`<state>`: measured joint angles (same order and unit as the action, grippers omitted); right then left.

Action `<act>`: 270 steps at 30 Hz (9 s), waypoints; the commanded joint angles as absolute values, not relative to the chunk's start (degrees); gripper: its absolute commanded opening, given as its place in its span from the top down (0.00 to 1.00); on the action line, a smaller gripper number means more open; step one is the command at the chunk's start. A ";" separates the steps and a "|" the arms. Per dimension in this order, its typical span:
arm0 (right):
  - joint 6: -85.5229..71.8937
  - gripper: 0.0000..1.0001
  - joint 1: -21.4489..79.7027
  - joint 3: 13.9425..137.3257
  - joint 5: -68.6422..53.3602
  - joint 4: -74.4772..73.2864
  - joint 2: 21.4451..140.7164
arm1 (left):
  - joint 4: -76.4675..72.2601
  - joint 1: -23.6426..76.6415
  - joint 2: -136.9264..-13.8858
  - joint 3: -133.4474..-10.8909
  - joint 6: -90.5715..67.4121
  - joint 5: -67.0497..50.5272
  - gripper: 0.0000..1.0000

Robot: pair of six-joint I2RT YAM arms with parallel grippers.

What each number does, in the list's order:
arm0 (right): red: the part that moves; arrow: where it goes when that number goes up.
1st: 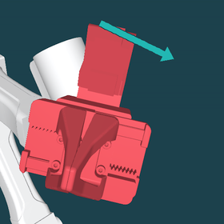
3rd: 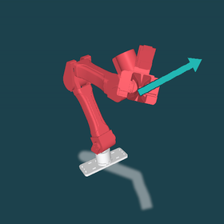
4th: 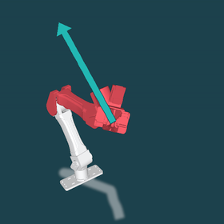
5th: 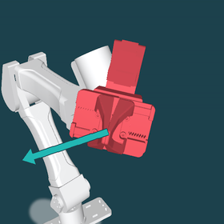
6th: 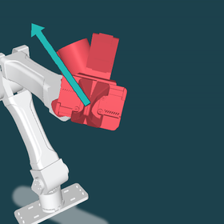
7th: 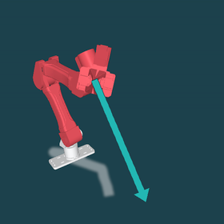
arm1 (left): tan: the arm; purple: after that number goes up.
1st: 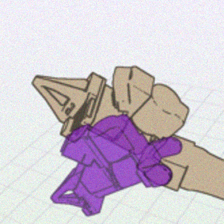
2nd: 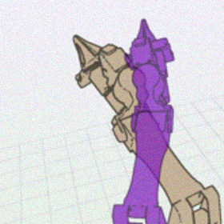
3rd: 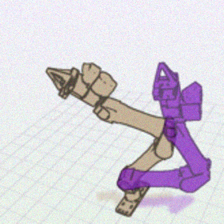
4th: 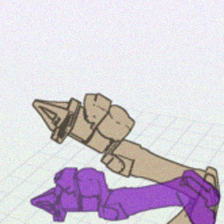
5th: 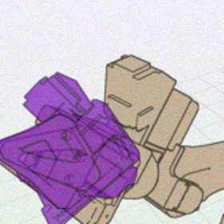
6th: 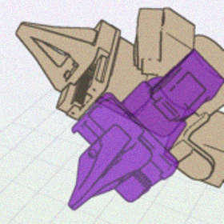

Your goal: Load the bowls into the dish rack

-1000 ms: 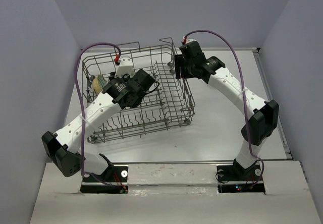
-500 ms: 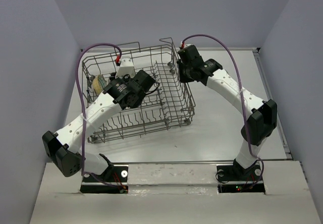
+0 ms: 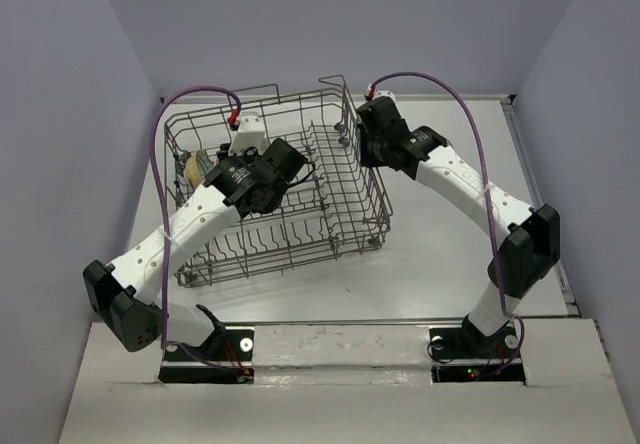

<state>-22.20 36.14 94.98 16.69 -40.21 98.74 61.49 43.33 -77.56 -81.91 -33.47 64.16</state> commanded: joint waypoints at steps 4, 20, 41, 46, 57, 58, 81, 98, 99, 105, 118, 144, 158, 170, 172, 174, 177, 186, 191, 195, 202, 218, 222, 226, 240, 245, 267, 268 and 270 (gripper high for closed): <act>-44.11 0.99 35.60 86.40 16.26 -28.66 93.44 | 58.01 42.71 -74.71 -81.56 -32.79 66.62 1.00; -62.84 0.99 35.60 89.82 22.59 -27.60 97.64 | 56.60 42.19 -75.67 -81.04 -30.94 66.36 1.00; -48.87 0.73 35.60 99.23 17.67 -29.97 103.63 | 47.03 30.94 -77.25 -78.48 -20.84 68.29 1.00; -43.87 0.61 35.60 98.00 16.70 -30.67 101.69 | 46.06 30.06 -78.75 -80.42 -17.76 70.48 1.00; -36.13 0.34 35.60 97.73 18.02 -34.62 97.38 | 35.70 26.72 -81.39 -82.79 -6.09 75.06 1.00; -35.86 0.33 35.60 97.82 17.84 -34.72 97.12 | 34.47 25.76 -81.39 -82.71 -4.93 75.15 1.00; -33.22 0.31 35.60 96.59 13.62 -33.40 84.12 | 1.67 18.46 -84.55 -75.32 32.60 68.39 1.00; -32.96 0.31 35.60 91.50 14.41 -32.34 78.84 | 1.85 15.56 -93.69 -75.76 35.07 63.81 1.00; -32.96 0.31 35.60 91.32 14.41 -32.17 78.75 | 1.67 15.56 -93.78 -75.76 35.07 63.98 1.00; -33.05 0.30 35.60 90.00 14.59 -31.73 78.14 | 0.62 15.56 -94.75 -74.97 35.77 65.65 1.00; -32.78 0.30 35.60 88.33 14.59 -30.50 77.96 | -3.42 15.64 -94.04 -71.90 37.88 67.94 1.00; -32.61 0.28 35.60 84.64 15.73 -29.53 74.97 | -8.61 19.25 -97.55 -68.38 41.40 73.30 1.00; -32.34 0.27 35.60 83.32 16.08 -29.44 74.09 | -11.32 20.04 -98.97 -67.94 43.84 75.32 1.00; -31.73 0.27 35.60 81.91 16.88 -29.44 72.51 | -25.13 17.40 -96.33 -63.81 54.39 74.09 1.00; -31.73 0.27 35.60 81.48 16.26 -29.36 72.07 | -26.10 16.61 -96.33 -63.72 55.28 73.83 1.00; -31.47 0.27 35.60 81.12 15.91 -29.44 71.81 | -26.54 16.26 -96.42 -64.33 55.90 73.65 1.00; -31.12 0.27 35.60 80.86 15.73 -29.44 71.72 | -26.81 16.17 -97.56 -65.56 56.60 74.96 1.00; -30.67 0.26 35.60 80.25 15.91 -29.36 71.10 | -28.30 18.10 -99.67 -64.60 56.25 76.73 1.00; -30.85 0.25 35.60 79.72 15.73 -28.92 70.84 | -29.35 19.68 -100.19 -63.90 56.78 76.99 1.00; -30.94 0.25 35.60 79.37 16.00 -28.83 70.49 | -30.76 20.92 -100.63 -62.93 57.83 77.08 1.00; -30.76 0.25 35.60 78.84 16.17 -28.83 69.70 | -31.90 21.80 -102.74 -61.52 58.88 77.78 1.00; -30.59 0.24 35.60 77.96 16.61 -28.83 68.64 | -32.70 21.01 -100.46 -61.00 60.47 75.68 1.00; -30.41 0.24 35.60 77.61 16.96 -28.83 68.38 | -34.62 20.57 -98.09 -59.07 63.98 73.39 1.00; -30.23 0.24 35.60 77.34 17.23 -28.83 68.03 | -37.26 19.25 -97.56 -58.36 65.91 73.39 1.00; -29.97 0.23 35.60 76.29 17.49 -28.83 67.15 | -46.76 19.42 -98.78 -54.67 75.58 71.81 1.00; -29.88 0.23 35.60 76.20 17.75 -28.83 66.97 | -48.16 21.44 -100.63 -54.76 76.64 72.59 1.00; -29.80 0.23 35.60 75.59 18.28 -28.83 66.09 | -50.01 25.31 -106.17 -53.88 78.92 74.97 0.96; -29.88 0.23 35.60 75.59 18.28 -28.83 66.09 | -50.01 25.31 -106.43 -53.88 79.01 75.14 0.96; -29.80 0.23 35.60 75.67 18.19 -28.83 66.01 | -49.92 25.40 -106.61 -53.96 78.93 75.32 0.95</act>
<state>-30.81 35.48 75.99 16.95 -31.27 67.88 -50.96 24.12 -104.57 -55.72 80.97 72.95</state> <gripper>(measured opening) 0.774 0.170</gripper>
